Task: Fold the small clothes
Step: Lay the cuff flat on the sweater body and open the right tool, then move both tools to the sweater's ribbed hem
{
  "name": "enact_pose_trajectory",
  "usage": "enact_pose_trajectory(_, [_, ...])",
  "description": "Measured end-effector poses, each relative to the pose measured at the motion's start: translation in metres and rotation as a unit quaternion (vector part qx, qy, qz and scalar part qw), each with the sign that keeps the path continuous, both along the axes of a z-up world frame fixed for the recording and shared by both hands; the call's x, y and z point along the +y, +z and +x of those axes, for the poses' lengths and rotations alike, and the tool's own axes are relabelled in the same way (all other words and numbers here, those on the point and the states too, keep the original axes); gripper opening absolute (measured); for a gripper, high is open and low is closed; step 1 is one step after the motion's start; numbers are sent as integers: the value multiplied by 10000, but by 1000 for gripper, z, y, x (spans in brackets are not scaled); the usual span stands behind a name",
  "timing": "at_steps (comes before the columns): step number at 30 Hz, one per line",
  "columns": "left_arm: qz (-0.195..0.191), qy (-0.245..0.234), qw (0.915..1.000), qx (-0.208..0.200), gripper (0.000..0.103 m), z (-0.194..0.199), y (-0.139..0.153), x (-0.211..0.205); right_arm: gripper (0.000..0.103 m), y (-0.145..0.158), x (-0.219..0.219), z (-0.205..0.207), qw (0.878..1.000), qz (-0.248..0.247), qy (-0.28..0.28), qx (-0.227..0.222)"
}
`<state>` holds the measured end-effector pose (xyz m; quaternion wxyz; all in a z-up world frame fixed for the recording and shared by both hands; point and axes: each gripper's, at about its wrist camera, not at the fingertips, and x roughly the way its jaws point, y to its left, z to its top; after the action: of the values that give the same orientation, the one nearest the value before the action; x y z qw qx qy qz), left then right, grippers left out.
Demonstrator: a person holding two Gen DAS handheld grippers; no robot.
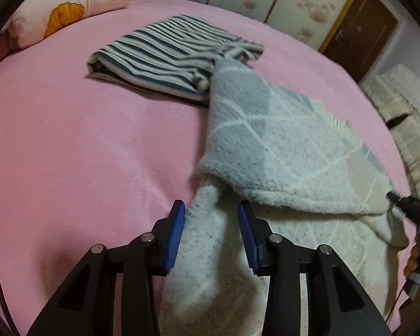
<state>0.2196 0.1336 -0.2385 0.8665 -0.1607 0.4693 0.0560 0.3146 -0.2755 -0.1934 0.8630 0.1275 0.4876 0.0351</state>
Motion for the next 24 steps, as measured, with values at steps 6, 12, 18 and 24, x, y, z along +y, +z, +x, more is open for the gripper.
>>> enact_pose_trajectory(6, [206,94,9993,300,36,7,-16,3,4,-5,5,-6,9965,-784,-271,-105])
enact_pose_trajectory(12, [183,44,9995,265,34,-4,-8,7,13,6,0,-16,9977,-529,-409,-53])
enact_pose_trajectory(18, [385,83,9991,139,34,-41,17,13,19,39,-6,-62,9986,-342,-286,-282])
enact_pose_trajectory(24, [598,-24,9982,33,34,-88,45,7,19,71,-1,-136,9977,-416,-75,-521])
